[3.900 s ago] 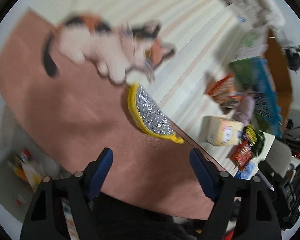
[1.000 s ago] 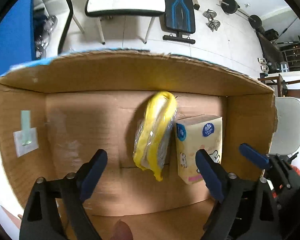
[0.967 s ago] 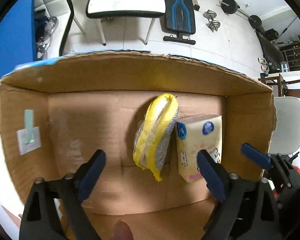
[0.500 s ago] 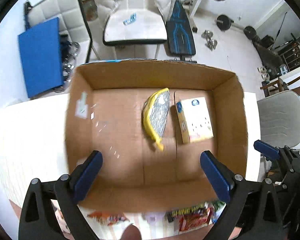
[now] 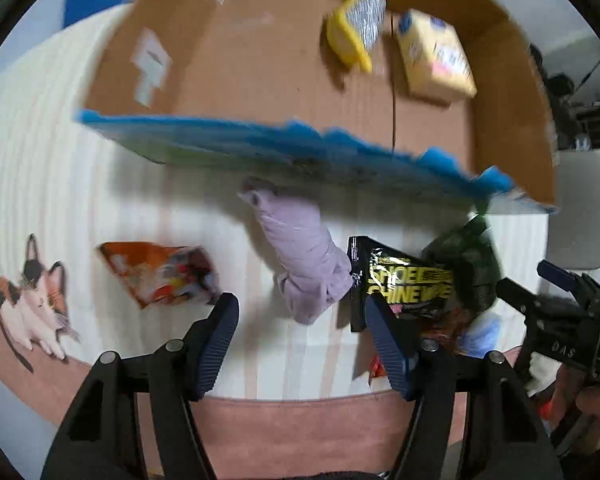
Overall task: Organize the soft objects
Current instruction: 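Grasp the lilac sock with the left tool while the right tool grasps the green snack bag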
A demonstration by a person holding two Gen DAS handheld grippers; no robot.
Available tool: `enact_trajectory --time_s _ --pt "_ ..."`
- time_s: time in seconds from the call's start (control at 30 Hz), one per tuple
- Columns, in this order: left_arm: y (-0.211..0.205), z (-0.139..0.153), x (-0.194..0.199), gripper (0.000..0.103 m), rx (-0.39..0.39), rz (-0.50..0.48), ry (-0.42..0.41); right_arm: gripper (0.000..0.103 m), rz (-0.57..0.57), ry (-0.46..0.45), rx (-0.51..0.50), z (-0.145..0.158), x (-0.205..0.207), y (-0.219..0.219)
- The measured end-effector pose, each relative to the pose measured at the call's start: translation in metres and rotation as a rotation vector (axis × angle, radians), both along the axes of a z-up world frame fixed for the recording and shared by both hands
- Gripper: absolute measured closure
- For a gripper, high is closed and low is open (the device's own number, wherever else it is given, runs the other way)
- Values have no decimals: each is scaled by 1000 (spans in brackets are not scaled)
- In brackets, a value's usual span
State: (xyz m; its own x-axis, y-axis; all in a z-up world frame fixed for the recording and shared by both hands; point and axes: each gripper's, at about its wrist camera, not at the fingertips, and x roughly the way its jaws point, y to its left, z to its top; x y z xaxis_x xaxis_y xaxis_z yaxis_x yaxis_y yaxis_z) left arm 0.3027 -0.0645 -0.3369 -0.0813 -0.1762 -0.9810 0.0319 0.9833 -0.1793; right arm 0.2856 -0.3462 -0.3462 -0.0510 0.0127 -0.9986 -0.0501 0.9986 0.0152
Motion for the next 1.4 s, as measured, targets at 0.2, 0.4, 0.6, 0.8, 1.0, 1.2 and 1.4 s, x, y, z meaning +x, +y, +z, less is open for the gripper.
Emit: enact_trajectory --time_s 0.2,0.4,0.6,0.8,1.0,1.2,1.4 --pt "-14 -42 14 40 -13 35 57 51 -27 83 63 -42 -1 -7" --pt "-12 -63 23 54 18 58 61 61 -166 144 128 -52 -26 -18" --pt "-1 -64 -4 68 68 -23 54 63 -199 188 146 -47 -62 -10" --pt "11 -70 -45 65 90 -75 116 59 -191 166 101 -41 -75 -1" --pt "10 -69 -33 61 91 -49 60 54 -206 157 66 -54 -84 12" --pt "25 -51 -50 72 78 -62 31 67 -234 87 64 -28 -101 19" --pt "29 41 -76 72 -18 -103 -91 68 -215 -62 187 68 -106 29"
